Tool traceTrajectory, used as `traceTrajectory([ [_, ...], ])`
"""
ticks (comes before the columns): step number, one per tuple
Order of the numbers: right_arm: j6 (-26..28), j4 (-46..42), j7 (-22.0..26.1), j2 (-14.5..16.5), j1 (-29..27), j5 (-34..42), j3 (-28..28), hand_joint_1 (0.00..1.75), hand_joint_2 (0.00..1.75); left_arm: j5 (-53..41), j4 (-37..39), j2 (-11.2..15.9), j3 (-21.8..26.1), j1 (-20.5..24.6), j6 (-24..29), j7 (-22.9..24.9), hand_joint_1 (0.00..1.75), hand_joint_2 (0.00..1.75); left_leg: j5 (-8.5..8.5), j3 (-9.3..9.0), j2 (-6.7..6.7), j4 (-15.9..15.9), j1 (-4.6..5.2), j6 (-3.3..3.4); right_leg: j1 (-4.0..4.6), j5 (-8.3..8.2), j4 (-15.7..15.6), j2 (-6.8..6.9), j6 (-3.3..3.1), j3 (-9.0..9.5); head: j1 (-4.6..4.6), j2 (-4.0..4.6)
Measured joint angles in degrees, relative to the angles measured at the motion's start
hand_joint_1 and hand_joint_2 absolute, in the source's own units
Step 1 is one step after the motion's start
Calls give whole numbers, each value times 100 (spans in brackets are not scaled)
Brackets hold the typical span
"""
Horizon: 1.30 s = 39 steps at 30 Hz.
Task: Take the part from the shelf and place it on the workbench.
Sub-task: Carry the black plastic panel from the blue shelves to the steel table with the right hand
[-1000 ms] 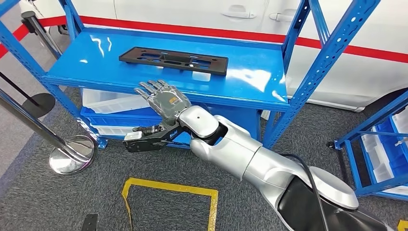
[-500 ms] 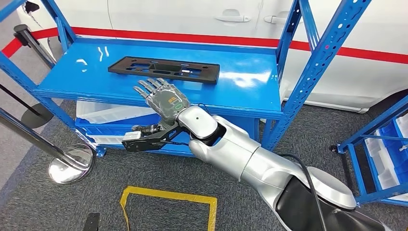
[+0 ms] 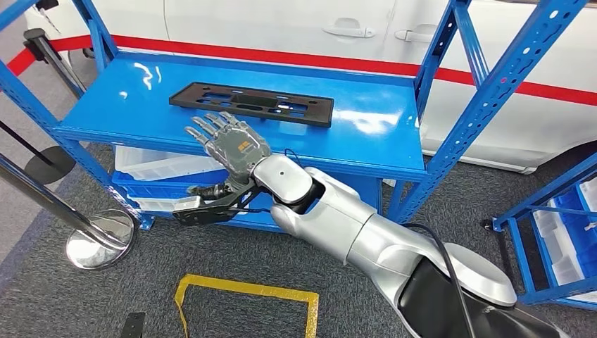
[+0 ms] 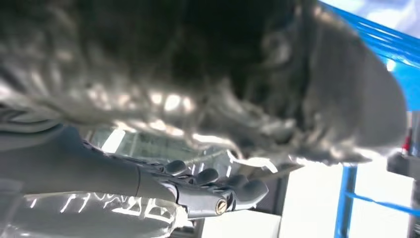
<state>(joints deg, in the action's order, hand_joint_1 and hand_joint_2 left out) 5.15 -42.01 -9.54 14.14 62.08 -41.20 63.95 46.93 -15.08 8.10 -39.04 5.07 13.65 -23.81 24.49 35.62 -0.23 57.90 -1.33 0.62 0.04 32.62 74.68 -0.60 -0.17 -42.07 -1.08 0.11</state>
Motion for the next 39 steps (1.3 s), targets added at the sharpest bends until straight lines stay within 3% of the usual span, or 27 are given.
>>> traceTrajectory([
  [1, -1, 13, 1, 2, -8, -21, 0, 0, 0, 0, 0, -2, 0, -2, -3, 1, 0, 0, 8, -7, -3, 3, 1, 1, -4, -100, -46, 0, -10, 7, 1, 0],
  [2, -1, 22, 1, 7, -10, -45, 0, 0, 0, 0, 0, -4, 0, -3, -5, 0, 0, 0, 17, -20, -7, 6, 2, -3, -4, -286, -311, 0, -30, 123, 1, 0],
  [3, -1, 31, 1, 14, -7, -70, 0, 0, 0, 0, 0, -10, 0, -3, -8, -1, 0, 0, 27, -32, -11, 8, 1, -12, 2, -487, -700, 0, -62, 295, 1, 0],
  [5, -2, 42, 1, 47, 10, -120, 0, 0, 0, 0, 0, -21, 0, 2, -9, -5, 0, 0, 44, -33, -15, 17, 22, -49, 27, -708, -1336, -1, -116, 597, -2, 0],
  [7, -4, 57, 0, 81, 24, -166, 1, 0, 0, 0, 0, -26, -1, 4, -10, -9, 0, 0, 41, -26, -16, 8, 32, -105, 52, -713, -1507, -4, -141, 681, -4, 0],
  [10, -8, 90, -6, 112, 32, -200, 0, 0, 0, 0, 0, -32, -2, 1, -15, -10, 0, 0, 96, -6, -13, 48, 14, -191, 22, -755, -1582, 0, -213, 712, -11, 0],
  [12, -11, 110, -8, 144, 49, -204, 1, 0, 0, 1, 0, -35, -2, 1, -16, -8, 0, 0, 371, 196, -8, 507, 11, -236, 1, -779, -1631, 6, -256, 740, -31, 0],
  [14, -28, 138, -8, 165, 53, -224, 1, 0, 0, 4, 0, -35, -3, 0, -12, 3, 0, 0, 669, 542, -6, 1246, 10, -266, 18, -771, -1624, 7, -278, 741, -42, 0],
  [15, -39, 155, -8, 170, 42, -241, 2, 0, 0, 6, 0, -35, -3, -4, -10, 12, 0, 0, 703, 659, -5, 1468, 9, -272, 28, -763, -1613, 7, -288, 741, -40, 0],
  [16, -49, 171, -8, 171, 32, -256, 2, 0, 0, 8, 0, -36, -4, -9, -8, 20, 0, 0, 626, 680, -5, 1478, 9, -271, 37, -751, -1599, 6, -294, 742, -40, 0],
  [17, -55, 184, -8, 173, 26, -269, 2, 0, 0, 9, 0, -36, -4, -11, -8, 24, 0, 0, 457, 592, -5, 1264, 9, -261, 43, -736, -1580, 3, -296, 744, -40, 0],
  [19, -61, 201, -8, 184, 32, -281, 2, 0, 0, 12, 0, -36, -4, -6, -7, 27, 0, 0, 118, 248, -4, 544, 24, -222, 62, -697, -1541, -2, -284, 746, -39, 0],
  [21, -66, 213, -8, 198, 42, -284, 2, 0, 0, 13, 0, -36, -4, 6, -5, 28, 0, 0, 24, 28, -10, 98, 55, -170, 79, -673, -1518, -9, -251, 735, -35, 0],
  [24, -67, 233, -8, 206, 47, -284, 2, 0, 0, 16, 0, -37, -4, -1, -5, 31, 0, 0, 46, -19, -15, 2, 57, -90, 80, -648, -1515, -11, -170, 732, -33, 0],
  [26, -66, 248, -8, 210, 67, -284, 2, 0, 0, 20, 0, -40, -4, -4, -5, 30, 0, 0, 40, -69, -9, -51, 23, -34, 73, -513, -1290, -4, -92, 633, -21, 0],
  [29, -68, 268, -8, 211, 67, -284, 2, 0, 0, 22, 0, -43, -5, 12, -2, 27, 0, 0, 73, -113, -6, -65, 11, 22, 11, -134, -323, 3, -8, 115, -11, 0],
  [31, -72, 286, -8, 210, 29, -284, 2, 0, 0, 26, 0, -44, -7, 3, 8, 27, 0, 0, 112, -148, -7, -56, 3, 24, -32, -167, -19, 5, 23, -108, -9, 0],
  [32, -74, 296, -8, 210, 14, -284, 2, 0, 0, 30, 0, -46, -7, -4, 15, 29, 0, 0, 135, -169, -9, -47, -4, 16, -52, -303, -116, 6, 34, -95, -9, 0],
  [34, -79, 311, -7, 210, 5, -284, 2, 0, 0, 36, 0, -51, -7, -9, 25, 32, 0, 0, 207, -219, -17, -14, -21, -23, -79, -678, -743, 8, 38, 174, -10, 0],
  [35, -82, 317, -6, 213, 10, -284, 2, 0, 0, 37, 1, -53, -8, -5, 27, 35, 0, 0, 246, -234, -20, 9, -18, -56, -70, -777, -1043, 8, 28, 325, -9, 0],
  [36, -86, 321, -5, 215, 15, -282, 2, 0, 0, 37, 1, -54, -9, -1, 27, 38, 0, 0, 275, -243, -24, 19, -17, -98, -58, -825, -1272, 5, 2, 445, -14, 0],
  [39, -104, 328, -5, 222, 10, -271, 2, 0, 0, 38, 2, -58, -11, 4, 24, 57, 0, 0, 308, -264, -17, -9, -26, -216, -27, -754, -1427, -13, -102, 543, -17, 0],
])
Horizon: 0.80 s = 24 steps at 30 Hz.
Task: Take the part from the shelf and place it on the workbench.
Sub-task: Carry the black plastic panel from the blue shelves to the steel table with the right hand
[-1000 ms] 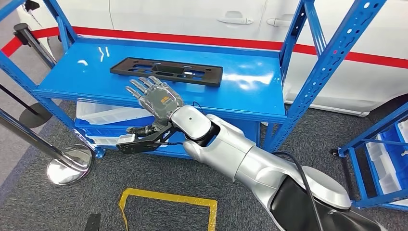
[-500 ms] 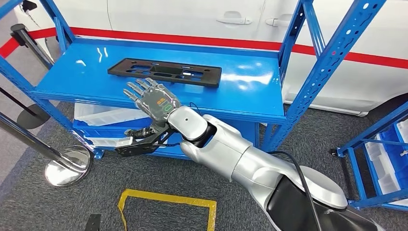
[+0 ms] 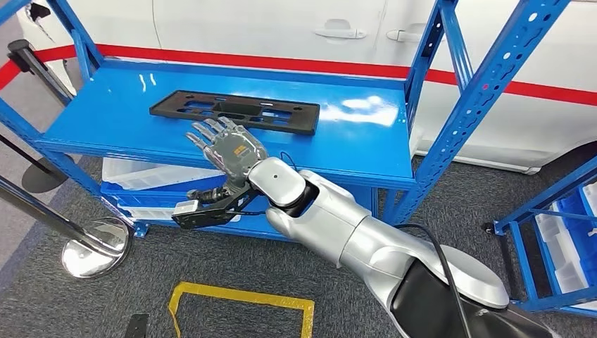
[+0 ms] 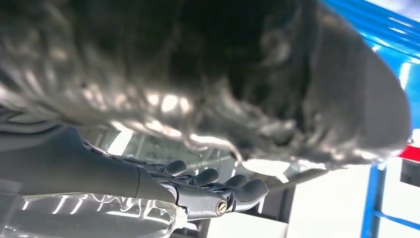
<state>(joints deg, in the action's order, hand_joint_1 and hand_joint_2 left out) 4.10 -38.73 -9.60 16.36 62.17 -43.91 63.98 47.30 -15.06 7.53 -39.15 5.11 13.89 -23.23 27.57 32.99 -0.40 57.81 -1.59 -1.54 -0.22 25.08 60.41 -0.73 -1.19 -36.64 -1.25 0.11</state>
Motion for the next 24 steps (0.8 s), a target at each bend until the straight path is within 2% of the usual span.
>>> traceTrajectory([
  [2, -10, 3, 8, 9, -2, 2, 0, 0, 0, 2, 0, -3, 0, 3, -1, 9, 0, 0, 79, 27, 14, 127, -15, -50, -15, 16, -76, -2, -71, 93, -13, 0],
  [3, -18, 3, 16, 17, 0, 2, 0, 0, 0, 3, 0, -3, 0, 6, 0, 11, 0, 0, 166, 134, 19, 348, -17, -66, -24, 30, -110, 3, -109, 152, -21, 0],
  [5, -43, 4, 34, 27, -15, 2, 0, 0, 0, 6, 0, -2, 0, 4, 0, 15, 0, 0, 368, 546, 22, 1061, -17, -79, -12, 84, -132, 11, -159, 239, -41, 0],
  [6, -57, 6, 41, 30, -37, 2, 0, 0, 0, 8, 0, -1, 0, -7, -4, 17, 0, 0, 409, 762, 22, 1368, -16, -82, -3, 117, -132, 9, -173, 277, -39, 0],
  [7, -70, 7, 45, 29, -63, 2, 0, 0, 0, 9, 0, -1, 0, -22, -8, 19, 0, 0, 353, 910, 22, 1513, -16, -81, 6, 157, -131, 3, -178, 324, -40, 0],
  [8, -79, 8, 49, 29, -82, 1, 0, 0, 0, 10, 0, -2, 0, -36, -14, 21, 0, 0, 197, 960, 22, 1453, -16, -75, 13, 199, -131, -3, -179, 378, -39, 0],
  [10, -86, 9, 50, 32, -95, -7, 0, 0, 0, 10, 0, -1, 0, -45, -26, 22, 0, 0, -295, 775, 23, 811, -9, -42, 20, 300, -135, -10, -161, 509, -38, 0],
  [11, -87, 9, 50, 34, -90, -11, 0, 0, 0, 10, 1, 0, 0, -43, -30, 22, 0, 0, -450, 634, 22, 482, 13, -21, 29, 349, -138, -13, -139, 559, -37, 0],
  [12, -87, 8, 50, 36, -84, -14, 0, 0, 0, 10, 1, 2, 0, -34, -32, 22, 0, 0, -508, 507, 25, 217, 36, 9, 34, 388, -144, -15, -111, 592, -38, 0],
  [13, -88, 8, 50, 37, -82, -14, 0, 0, 0, 10, 1, 2, 0, -27, -32, 23, 0, 0, -476, 436, 25, 88, 60, 37, 38, 412, -154, -14, -81, 614, -33, 0],
  [14, -88, 8, 50, 38, -81, -14, 0, 0, 0, 10, 1, 2, 0, -19, -32, 24, 0, 0, -420, 398, 26, 37, 79, 67, 44, 417, -155, -14, -51, 633, -34, 0],
  [16, -88, 5, 51, 41, -79, -15, -1, 0, 0, 14, 0, 1, 0, -23, -33, 25, 0, 0, -365, 321, 22, -27, 56, 129, 52, 423, -87, -6, 2, 642, -26, 0],
  [18, -87, 2, 51, 43, -59, -15, -1, 0, 0, 17, 0, 0, 0, -34, -33, 25, 0, 0, -316, 207, 21, -67, 27, 192, 47, 487, 310, 5, 56, 439, -16, 0],
  [21, -91, 4, 51, 37, -78, -15, 0, 0, 0, 16, 0, -1, 0, -30, -34, 26, 0, 0, -207, 81, 20, -80, 28, 244, 12, 790, 1294, 14, 113, -265, -10, 0],
  [22, -91, 6, 51, 34, -96, -15, 0, 0, 0, 16, 0, -1, 0, -35, -34, 26, 0, 0, -160, 26, 16, -79, 29, 245, 6, 824, 1441, 15, 121, -446, -9, 0],
  [23, -91, 7, 51, 31, -107, -15, 0, 0, 0, 16, 0, -2, 0, -43, -34, 26, 0, 0, -109, -40, 13, -79, 29, 242, 3, 749, 1405, 15, 120, -536, -9, 0],
  [24, -91, 8, 51, 30, -112, -15, 0, 0, 0, 17, 0, -3, 0, -49, -34, 26, 0, 0, -53, -117, 10, -78, 29, 234, 4, 543, 1169, 16, 108, -525, -8, 0],
])
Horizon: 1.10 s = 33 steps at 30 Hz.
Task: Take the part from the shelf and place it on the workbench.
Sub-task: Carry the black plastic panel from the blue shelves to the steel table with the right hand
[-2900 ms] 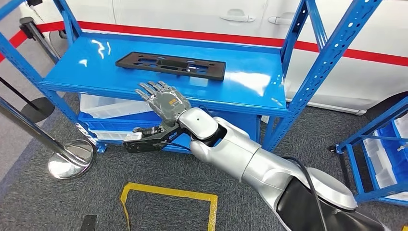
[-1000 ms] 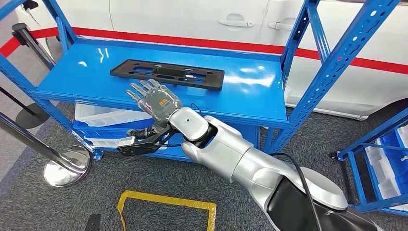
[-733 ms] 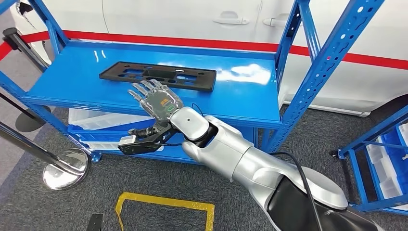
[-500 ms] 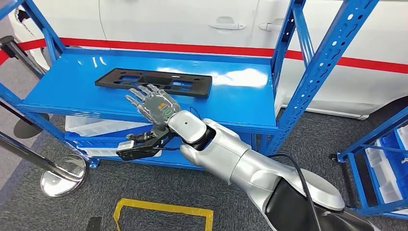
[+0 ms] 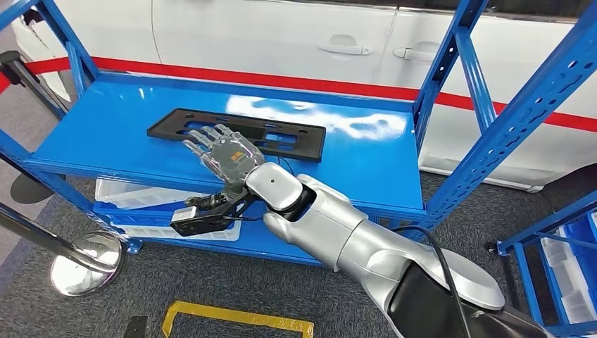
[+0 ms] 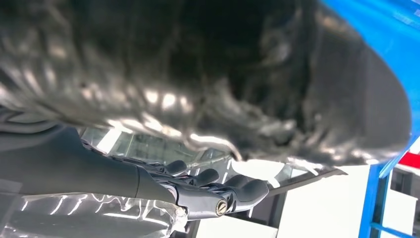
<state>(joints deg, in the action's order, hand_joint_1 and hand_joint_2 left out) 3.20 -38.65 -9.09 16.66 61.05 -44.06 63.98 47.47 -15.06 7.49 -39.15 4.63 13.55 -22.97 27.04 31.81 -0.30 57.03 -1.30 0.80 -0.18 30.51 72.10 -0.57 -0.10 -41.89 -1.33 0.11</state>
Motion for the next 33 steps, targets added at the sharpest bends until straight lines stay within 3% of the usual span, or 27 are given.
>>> traceTrajectory([
  [2, -1, 2, -1, -3, -1, 0, 0, 0, 0, 0, 0, -9, 0, -4, 0, 0, 0, 0, 116, -146, -5, 2, 0, -36, 23, -563, -740, -1, -59, 171, -3, 0],
  [4, -3, 4, 0, -5, -1, 0, 0, 0, 0, 0, 0, -19, 0, 7, 0, 1, 0, 0, 200, -210, -11, -13, 2, -104, 66, -810, -1210, -6, -131, 303, -12, 0],
  [7, -2, 0, 1, -1, 8, 0, 0, 0, 0, 0, 0, -24, -1, 12, -1, 4, 0, 0, 235, -285, -5, -30, -4, -214, 75, -779, -1344, -20, -239, 421, -20, 0],
  [9, -3, -3, 0, 8, 31, 0, -1, 0, 0, 0, 0, -31, -2, 22, -2, 3, 0, 0, 313, -198, 1, 223, -12, -251, 40, -739, -1400, -21, -301, 556, -34, 0],
  [12, -10, -2, -1, 15, 35, 0, 0, 0, 0, 0, 0, -34, -2, 43, -4, 2, 0, 0, 617, 452, 3, 1212, -15, -304, 24, -626, -1422, -11, -340, 710, -51, 0],
  [14, -11, -1, -1, 15, 6, -1, 0, 0, 0, 1, 1, -32, -2, 16, -3, 2, 0, 0, 680, 770, 4, 1439, -20, -336, 22, -523, -1420, -24, -332, 826, -51, 0],
  [15, -11, -1, -1, 15, -2, -3, 0, 0, 0, 1, 2, -30, -2, 0, -1, 1, 0, 0, 539, 798, 5, 1270, -23, -336, 21, -465, -1418, -31, -322, 902, -52, 0],
  [17, -13, 1, -1, 13, -6, -9, 0, 0, 0, 0, 3, -25, -3, -19, 2, -4, 0, 0, -58, 697, 16, 574, -24, -315, 23, -332, -1409, -36, -280, 1056, -51, 0],
  [19, -28, 3, -1, 10, -4, -24, 0, 0, 0, 1, 7, -24, -4, -12, 4, -5, 0, 0, -418, 598, 28, 90, 3, -260, 39, -221, -1394, -36, -215, 1140, -47, 0],
  [23, -108, -7, -65, 5, 4, -165, 0, 0, 0, 10, 9, -26, -4, 1, 33, 25, 0, 0, -393, 507, 9, 53, 17, -111, 47, -51, -1348, -26, -64, 1194, -36, 0],
  [25, -146, -14, -97, 2, 7, -211, 0, 0, 0, 26, 9, -26, -4, 11, 38, 25, 0, 0, -342, 430, 11, 33, 0, -41, 41, 139, -940, -10, -11, 1001, -27, 0],
  [27, -195, -10, -122, -11, -25, -226, 0, 0, 0, 45, 9, -26, -4, 17, 40, 16, 0, 0, -266, 358, 13, 33, 22, 6, 28, 361, -156, -3, 11, 525, -21, 0],
  [28, -216, -7, -134, -22, -50, -231, 0, 0, 0, 54, 9, -26, -4, 16, 41, 13, 0, 0, -226, 318, 10, 36, 34, 15, 23, 383, 150, -3, 10, 287, -21, 0],
  [29, -229, -4, -150, -34, -73, -237, 0, 0, 0, 57, 9, -26, -4, 13, 43, 11, 0, 0, -184, 273, 4, 38, 48, 20, 26, 300, 277, -3, -3, 123, -20, 0],
  [30, -241, -2, -165, -45, -86, -249, 0, 0, 0, 61, 9, -26, -4, 9, 45, 11, 0, 0, -142, 218, -4, 40, 62, 23, 35, 98, 165, -3, -32, 74, -20, 0],
  [32, -292, -1, -205, -57, -89, -287, 0, 0, 0, 63, 9, -39, -5, 4, 48, 11, 0, 0, -57, 98, -15, 38, 83, 26, 90, -452, -540, -5, -161, 240, -23, 0],
  [33, -337, 1, -238, -60, -83, -311, 0, 0, 0, 64, 9, -50, -5, 9, 50, 12, 0, 0, -20, 56, -20, 36, 93, 18, 124, -644, -884, -4, -237, 364, -38, 0],
])
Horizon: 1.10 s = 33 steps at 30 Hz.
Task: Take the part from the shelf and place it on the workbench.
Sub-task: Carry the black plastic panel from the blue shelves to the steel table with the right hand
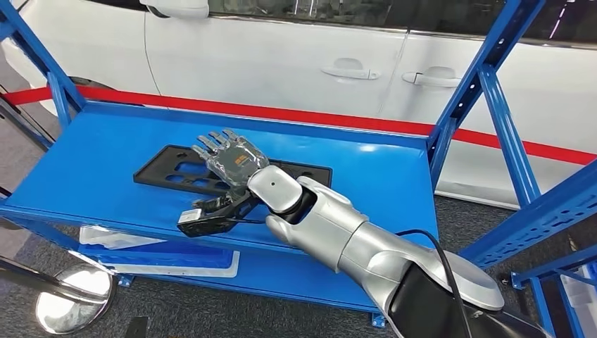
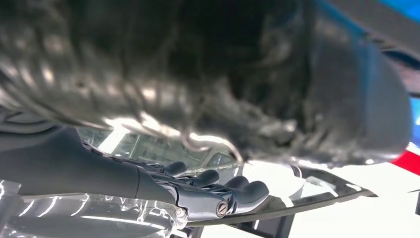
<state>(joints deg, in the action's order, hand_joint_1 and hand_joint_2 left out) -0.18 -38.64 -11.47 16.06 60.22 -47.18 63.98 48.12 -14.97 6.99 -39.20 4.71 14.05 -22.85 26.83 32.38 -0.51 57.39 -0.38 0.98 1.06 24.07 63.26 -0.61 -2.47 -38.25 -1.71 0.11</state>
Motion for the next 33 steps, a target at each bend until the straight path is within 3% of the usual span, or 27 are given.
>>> traceTrajectory([
  [1, -55, 3, -51, -1, 6, -26, 0, 0, 0, 1, 0, -11, -1, 5, 2, 4, 0, 0, 27, -21, -1, -2, -7, -16, 39, -91, -253, 1, -65, 101, -7, 0],
  [3, -154, 15, -179, -7, 18, -79, 0, 0, 0, 3, 0, -22, -3, 14, 5, 16, 0, 0, 53, -30, 3, -26, -26, -71, 82, -69, -422, 2, -130, 188, -13, 0],
  [7, -202, 39, -290, -20, 46, -117, 0, 0, 0, 3, 0, -18, -3, 18, 16, 25, 0, 0, 175, -25, 24, 62, -16, -162, -29, -87, -691, 10, -143, 386, -6, 0],
  [10, -202, 42, -291, -20, 56, -117, 0, 0, 0, 3, 0, -20, -3, 23, 19, 25, 0, 0, 238, 27, 23, 184, -31, -179, -41, -87, -723, 12, -144, 419, -18, 0],
  [11, -203, 42, -291, -19, 61, -117, 0, 0, 0, 2, 0, -17, -3, 27, 20, 26, 0, 0, 299, 101, 23, 321, -35, -191, -45, -83, -725, 14, -145, 425, -16, 0],
  [12, -209, 49, -291, -19, 55, -117, 1, 0, 0, 2, 0, -10, -3, 21, 24, 28, 0, 0, 373, 329, 23, 670, -59, -237, -63, -52, -711, 14, -133, 441, -17, 0],
  [14, -222, 70, -302, -19, 43, -120, 2, 0, 0, 3, 0, 4, -3, 11, 32, 34, 0, 0, 227, 623, 29, 948, -135, -365, -124, 60, -632, 10, -70, 486, -15, 0],
  [15, -227, 83, -323, -20, 35, -128, 3, 0, 0, 3, 0, 9, -3, 4, 36, 38, 0, 0, 43, 635, 36, 805, -180, -439, -157, 140, -563, 8, -17, 507, -16, 0],
  [16, -228, 92, -357, -20, 41, -141, 3, 0, 44, 3, 0, 7, -6, 8, 35, 42, 0, 0, -129, 476, 37, 434, -189, -472, -164, 204, -489, 4, 37, 505, -30, 0],
  [17, -228, 102, -402, -20, 47, -161, 3, 0, 87, 3, 0, 5, -11, 19, 34, 47, 0, 0, -195, 371, 34, 210, -190, -459, -161, 249, -433, 1, 81, 493, -40, 0],
  [19, -227, 134, -494, -20, 50, -202, 3, 0, 175, 8, 0, 0, -25, 26, 40, 58, 0, 0, -141, 322, 18, 124, -167, -375, -134, 291, -373, -5, 138, 465, -40, 0],
  [21, -222, 178, -580, -22, 43, -224, 3, 0, 175, 18, 0, -1, -32, 17, 63, 62, 0, 0, -121, 323, 14, 138, -167, -269, -144, 333, -342, -1, 179, 461, -8, 0],
  [23, -223, 226, -666, -33, 42, -222, 2, 0, 175, 24, 0, -4, -34, 17, 98, 44, 0, 0, -109, 297, 18, 128, -167, -181, -159, 507, -52, 9, 225, 332, 10, 0],
  [26, -320, 308, -767, -92, 7, -121, 2, 0, 175, 46, 0, -3, -34, 26, 159, 7, 0, 0, -83, 271, 20, 125, -147, -109, -158, 901, 1003, 17, 243, -237, 25, 0],
  [27, -416, 339, -780, -127, -17, -37, 2, 0, 175, 59, 0, -3, -34, 23, 175, 11, 0, 0, -72, 258, 18, 125, -135, -96, -157, 914, 1222, 17, 233, -385, 26, 0],
  [28, -543, 368, -778, -162, -38, 73, 2, 0, 175, 76, 0, -3, -34, 18, 188, 26, 0, 0, -60, 240, 12, 126, -122, -86, -152, 818, 1235, 17, 209, -439, 27, 0],
  [29, -680, 392, -765, -193, -48, 196, -1, 0, 175, 94, 0, -2, -34, 14, 196, 48, 0, 0, -47, 217, 6, 125, -107, -78, -139, 626, 1027, 16, 171, -385, 27, 0],
  [31, -953, 421, -725, -231, -27, 429, -9, 0, 175, 122, 0, -8, -34, 12, 209, 88, 0, 0, -19, 177, 0, 121, -82, -81, -96, 205, 283, 14, 56, -90, 20, 0],
  [33, -1237, 428, -677, -245, 21, 629, -16, 0, 175, 135, 1, -17, -34, 20, 225, 109, 0, 0, -6, 172, 3, 112, -71, -114, -43, 51, -230, 15, -22, 131, 17, 0],
])
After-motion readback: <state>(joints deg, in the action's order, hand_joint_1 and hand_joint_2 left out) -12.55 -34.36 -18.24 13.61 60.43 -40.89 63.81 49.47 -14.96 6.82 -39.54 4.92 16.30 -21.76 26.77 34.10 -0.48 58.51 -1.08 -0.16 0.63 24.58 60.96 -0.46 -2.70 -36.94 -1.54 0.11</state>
